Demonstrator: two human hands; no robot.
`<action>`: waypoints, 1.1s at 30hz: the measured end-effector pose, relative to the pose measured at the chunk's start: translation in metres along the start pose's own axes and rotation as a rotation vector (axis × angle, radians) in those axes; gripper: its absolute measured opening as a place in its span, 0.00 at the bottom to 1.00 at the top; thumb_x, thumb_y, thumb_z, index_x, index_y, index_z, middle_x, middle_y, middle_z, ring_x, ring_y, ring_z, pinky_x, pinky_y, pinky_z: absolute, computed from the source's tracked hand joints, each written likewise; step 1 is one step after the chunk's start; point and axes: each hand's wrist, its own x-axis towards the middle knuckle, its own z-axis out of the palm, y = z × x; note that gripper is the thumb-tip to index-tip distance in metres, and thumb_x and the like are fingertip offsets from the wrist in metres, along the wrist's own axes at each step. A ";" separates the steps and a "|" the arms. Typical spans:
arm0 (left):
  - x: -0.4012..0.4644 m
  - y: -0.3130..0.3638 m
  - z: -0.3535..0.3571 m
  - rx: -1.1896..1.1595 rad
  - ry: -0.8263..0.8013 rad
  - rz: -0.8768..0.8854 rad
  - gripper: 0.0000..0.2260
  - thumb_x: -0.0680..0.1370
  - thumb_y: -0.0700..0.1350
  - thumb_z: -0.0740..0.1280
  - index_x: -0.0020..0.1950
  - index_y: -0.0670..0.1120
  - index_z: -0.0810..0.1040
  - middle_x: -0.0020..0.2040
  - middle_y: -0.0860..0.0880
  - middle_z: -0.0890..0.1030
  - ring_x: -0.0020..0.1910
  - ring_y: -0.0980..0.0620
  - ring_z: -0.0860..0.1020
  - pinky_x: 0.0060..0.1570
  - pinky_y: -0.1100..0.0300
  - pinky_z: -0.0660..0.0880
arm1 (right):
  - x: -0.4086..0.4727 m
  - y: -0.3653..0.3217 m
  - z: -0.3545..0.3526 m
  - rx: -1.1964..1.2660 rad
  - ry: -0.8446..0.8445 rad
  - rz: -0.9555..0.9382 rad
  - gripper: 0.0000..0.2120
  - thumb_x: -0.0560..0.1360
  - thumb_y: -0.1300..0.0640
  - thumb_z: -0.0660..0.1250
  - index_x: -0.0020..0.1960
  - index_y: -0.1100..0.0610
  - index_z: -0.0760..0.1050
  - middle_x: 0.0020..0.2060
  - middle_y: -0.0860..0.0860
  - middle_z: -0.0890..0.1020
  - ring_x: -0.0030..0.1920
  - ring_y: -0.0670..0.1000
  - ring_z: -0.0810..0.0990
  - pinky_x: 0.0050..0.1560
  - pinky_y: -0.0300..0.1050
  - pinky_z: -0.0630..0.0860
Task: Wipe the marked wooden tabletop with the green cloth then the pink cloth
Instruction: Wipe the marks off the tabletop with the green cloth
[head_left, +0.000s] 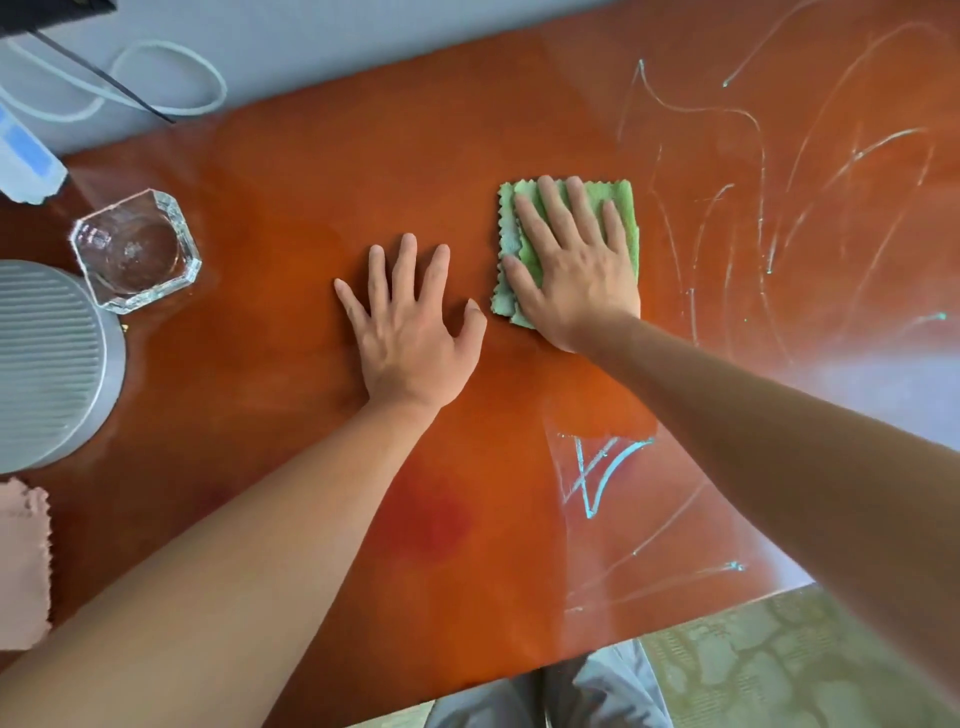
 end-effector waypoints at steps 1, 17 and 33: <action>0.000 -0.001 -0.002 0.007 -0.010 -0.002 0.29 0.81 0.63 0.52 0.81 0.54 0.62 0.82 0.46 0.59 0.82 0.39 0.54 0.77 0.31 0.47 | -0.014 -0.003 0.002 0.006 -0.002 -0.001 0.34 0.82 0.34 0.36 0.84 0.48 0.46 0.83 0.50 0.49 0.83 0.54 0.43 0.81 0.58 0.40; -0.135 0.001 0.008 -0.022 -0.108 0.303 0.25 0.84 0.55 0.50 0.81 0.52 0.63 0.83 0.47 0.58 0.82 0.43 0.55 0.78 0.38 0.49 | -0.227 -0.029 0.043 -0.001 -0.045 -0.050 0.32 0.84 0.37 0.46 0.83 0.51 0.54 0.83 0.52 0.54 0.83 0.56 0.47 0.80 0.61 0.47; -0.134 0.004 0.009 -0.028 -0.052 0.320 0.25 0.83 0.54 0.53 0.79 0.50 0.66 0.81 0.44 0.63 0.80 0.40 0.59 0.76 0.34 0.54 | -0.230 -0.021 0.045 -0.028 -0.004 -0.140 0.32 0.83 0.38 0.52 0.83 0.51 0.55 0.82 0.53 0.55 0.82 0.58 0.48 0.80 0.62 0.48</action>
